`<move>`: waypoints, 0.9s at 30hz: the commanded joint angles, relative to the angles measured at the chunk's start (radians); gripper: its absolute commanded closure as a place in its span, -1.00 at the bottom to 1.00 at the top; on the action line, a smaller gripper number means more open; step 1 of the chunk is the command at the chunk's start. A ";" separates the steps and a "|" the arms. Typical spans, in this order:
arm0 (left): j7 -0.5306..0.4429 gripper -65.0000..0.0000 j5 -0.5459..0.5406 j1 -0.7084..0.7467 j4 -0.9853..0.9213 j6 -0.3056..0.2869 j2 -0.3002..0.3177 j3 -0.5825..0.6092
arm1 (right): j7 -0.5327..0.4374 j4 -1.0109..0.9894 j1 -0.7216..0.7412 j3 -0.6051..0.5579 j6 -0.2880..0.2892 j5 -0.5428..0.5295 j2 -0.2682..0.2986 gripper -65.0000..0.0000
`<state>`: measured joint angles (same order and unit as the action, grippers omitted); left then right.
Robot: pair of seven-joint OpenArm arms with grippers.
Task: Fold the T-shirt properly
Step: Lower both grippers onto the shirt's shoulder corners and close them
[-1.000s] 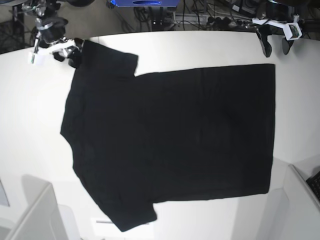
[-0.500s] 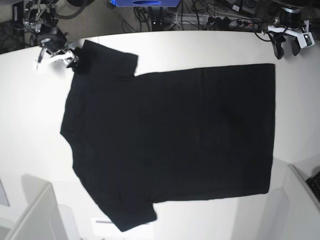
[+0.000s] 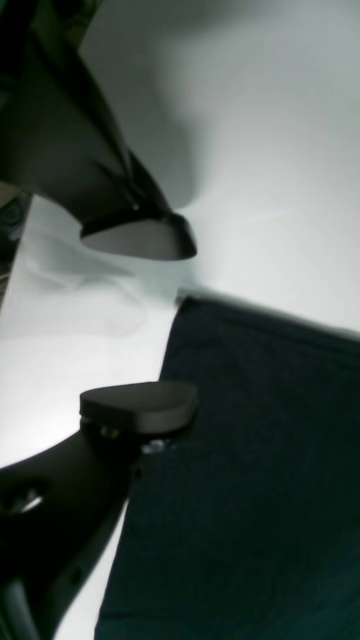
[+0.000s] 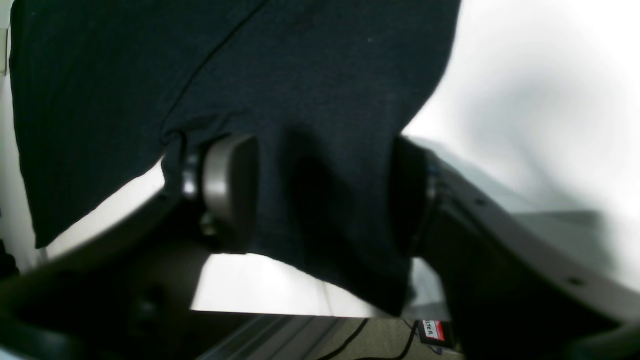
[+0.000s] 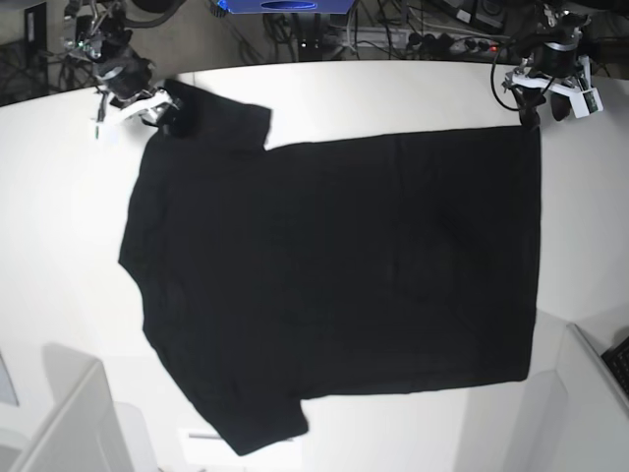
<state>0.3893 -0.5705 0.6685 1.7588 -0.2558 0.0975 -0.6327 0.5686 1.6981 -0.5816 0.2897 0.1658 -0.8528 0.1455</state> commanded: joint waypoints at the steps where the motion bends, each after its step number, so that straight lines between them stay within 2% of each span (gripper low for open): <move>1: 0.007 -0.16 -0.007 -0.013 -0.009 -0.001 0.005 -0.008 | 0.064 -0.008 -0.018 -0.005 -0.031 0.033 0.003 0.16; 4: 0.075 -0.16 -0.007 -0.068 -0.070 -0.001 -0.005 -0.062 | 0.066 -0.008 -0.016 -0.008 -0.031 0.034 0.004 0.59; 7: 0.133 -0.16 -0.007 -0.118 -0.104 -0.001 -0.040 -0.154 | 0.066 -0.008 -0.016 -0.008 -0.031 0.034 0.006 1.00; 13: 0.199 -0.16 -0.007 -0.166 -0.109 -0.003 -0.040 -0.175 | 0.066 -0.008 -0.015 -0.007 -0.031 0.034 0.006 1.00; 19: 0.202 -0.16 -0.006 -0.209 -0.141 -0.003 -0.045 -0.174 | 0.066 -0.008 -0.015 -0.007 -0.031 0.036 0.006 1.00; 27: 0.299 -0.16 -0.006 -0.275 -0.148 -0.003 -0.045 -0.172 | 0.066 -0.008 -0.015 -0.007 -0.031 0.036 0.006 1.00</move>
<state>0.6743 -0.5739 0.3851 1.6032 -0.2596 0.0471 -0.8024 0.6025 1.6882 -0.5827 0.2832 0.1543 -0.8413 0.1455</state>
